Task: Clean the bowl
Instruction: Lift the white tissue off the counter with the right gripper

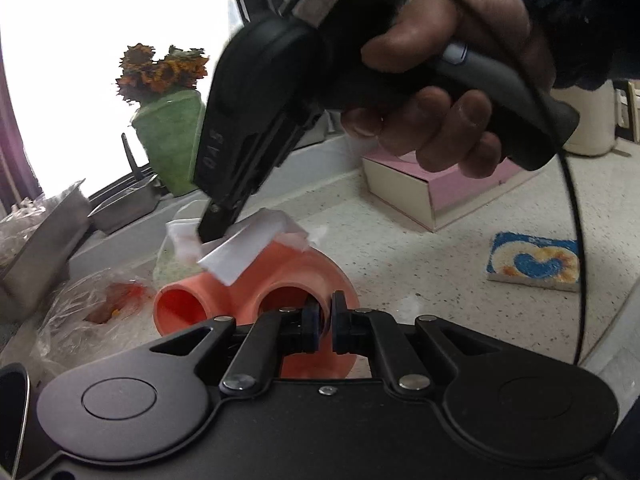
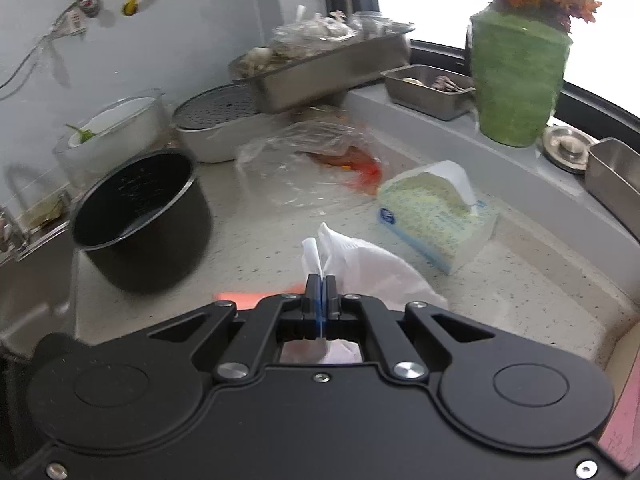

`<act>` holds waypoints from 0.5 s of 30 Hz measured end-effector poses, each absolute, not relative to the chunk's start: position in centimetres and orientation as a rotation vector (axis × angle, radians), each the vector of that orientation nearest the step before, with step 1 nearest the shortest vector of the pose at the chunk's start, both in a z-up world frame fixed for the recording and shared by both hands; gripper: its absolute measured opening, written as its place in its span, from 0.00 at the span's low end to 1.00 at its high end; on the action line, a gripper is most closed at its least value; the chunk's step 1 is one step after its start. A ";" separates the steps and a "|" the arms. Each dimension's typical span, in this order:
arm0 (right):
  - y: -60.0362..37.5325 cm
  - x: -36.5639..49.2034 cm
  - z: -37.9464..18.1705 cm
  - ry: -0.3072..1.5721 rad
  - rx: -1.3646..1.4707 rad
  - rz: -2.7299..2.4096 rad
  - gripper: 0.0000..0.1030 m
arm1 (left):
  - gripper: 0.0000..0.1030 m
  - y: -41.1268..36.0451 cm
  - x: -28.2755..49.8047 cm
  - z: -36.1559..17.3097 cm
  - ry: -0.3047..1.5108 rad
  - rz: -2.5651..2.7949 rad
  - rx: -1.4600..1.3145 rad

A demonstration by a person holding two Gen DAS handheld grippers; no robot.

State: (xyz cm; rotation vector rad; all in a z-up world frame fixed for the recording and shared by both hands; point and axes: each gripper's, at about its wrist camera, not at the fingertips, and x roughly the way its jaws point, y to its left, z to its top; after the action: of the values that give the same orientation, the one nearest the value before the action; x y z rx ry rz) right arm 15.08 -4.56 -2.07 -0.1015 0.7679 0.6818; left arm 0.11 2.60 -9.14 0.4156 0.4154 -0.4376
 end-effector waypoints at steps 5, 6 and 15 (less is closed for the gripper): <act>-6.1 15.8 -2.8 0.793 -0.058 0.613 0.01 | 0.06 3.7 0.6 -8.7 0.429 -0.413 0.336; -6.6 15.6 -3.0 0.798 -0.046 0.610 0.01 | 0.06 4.0 0.9 -8.5 0.436 -0.407 0.304; -10.0 13.0 -4.5 0.839 0.049 0.575 0.01 | 0.05 6.5 2.5 -7.2 0.486 -0.375 0.072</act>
State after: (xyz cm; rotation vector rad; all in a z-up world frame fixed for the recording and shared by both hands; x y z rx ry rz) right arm 13.04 -10.02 -4.53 0.0489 0.8391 0.5748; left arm 2.47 6.48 -7.17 0.0720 0.4864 -0.3754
